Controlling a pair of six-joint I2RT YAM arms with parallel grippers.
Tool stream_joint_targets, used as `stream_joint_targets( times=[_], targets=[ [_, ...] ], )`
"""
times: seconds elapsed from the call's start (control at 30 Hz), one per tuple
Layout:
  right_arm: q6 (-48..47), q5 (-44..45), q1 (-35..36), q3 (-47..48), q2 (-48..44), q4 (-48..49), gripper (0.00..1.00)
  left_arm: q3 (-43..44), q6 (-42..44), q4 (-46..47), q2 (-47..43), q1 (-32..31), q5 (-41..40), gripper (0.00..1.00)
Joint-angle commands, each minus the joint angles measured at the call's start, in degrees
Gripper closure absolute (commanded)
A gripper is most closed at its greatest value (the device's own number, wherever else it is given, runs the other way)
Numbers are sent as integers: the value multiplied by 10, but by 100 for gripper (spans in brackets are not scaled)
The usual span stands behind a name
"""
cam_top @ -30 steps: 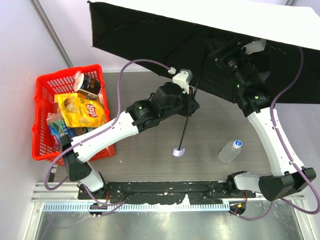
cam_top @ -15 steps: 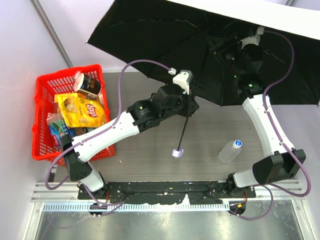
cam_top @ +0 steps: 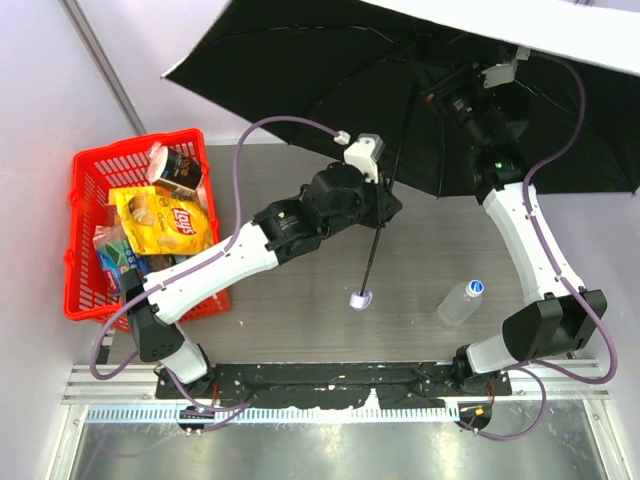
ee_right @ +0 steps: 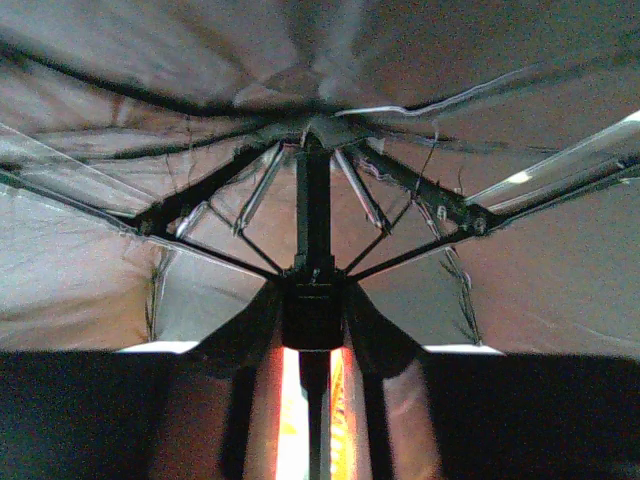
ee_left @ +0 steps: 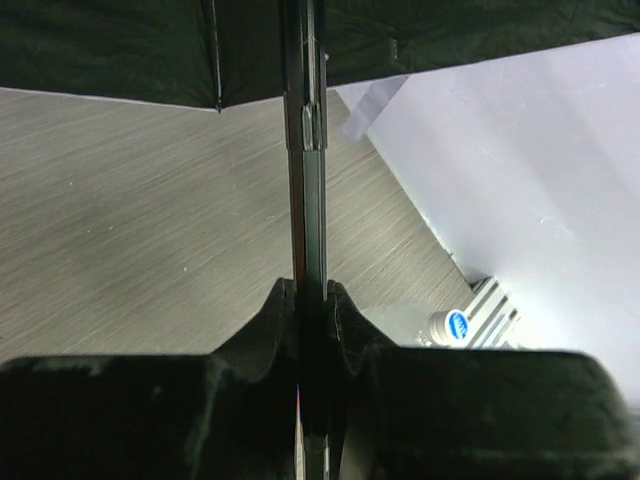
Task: Put away the umbrella
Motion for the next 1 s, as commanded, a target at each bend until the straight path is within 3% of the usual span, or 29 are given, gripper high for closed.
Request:
stream_joint_targets(
  times=[0.0,0.03,0.07,0.13,0.17,0.33,0.4,0.5,0.57,0.8,0.87,0.97],
  targets=[
    [13,6,-9,3,-4,81,84,-1,15,37,-29,-8,21,100],
    [13,4,-10,1,-3,95,96,-5,14,38,-31,-8,18,100],
    [10,3,-10,-9,-4,106,99,-10,13,40,-35,-7,13,100],
    [-11,-16,-11,-8,-5,119,99,-18,14,48,-40,-6,10,100],
    [-32,-24,-10,3,-4,63,99,-16,17,45,-39,-1,9,100],
    [-33,-54,14,-40,-35,17,99,-1,36,52,-24,43,12,100],
    [-34,-63,41,-104,-73,11,99,33,45,31,-3,62,17,100],
    [29,-94,69,-267,-135,87,99,63,60,14,8,72,24,100],
    [7,-69,86,-309,-168,85,99,62,65,13,0,72,17,100],
    [18,-66,77,-232,-109,80,99,51,44,18,-1,72,48,100],
    [46,-66,65,-215,-99,95,99,33,37,17,-15,72,55,88],
    [70,-55,54,-197,-92,102,99,-30,29,35,-59,72,78,56]
  ],
)
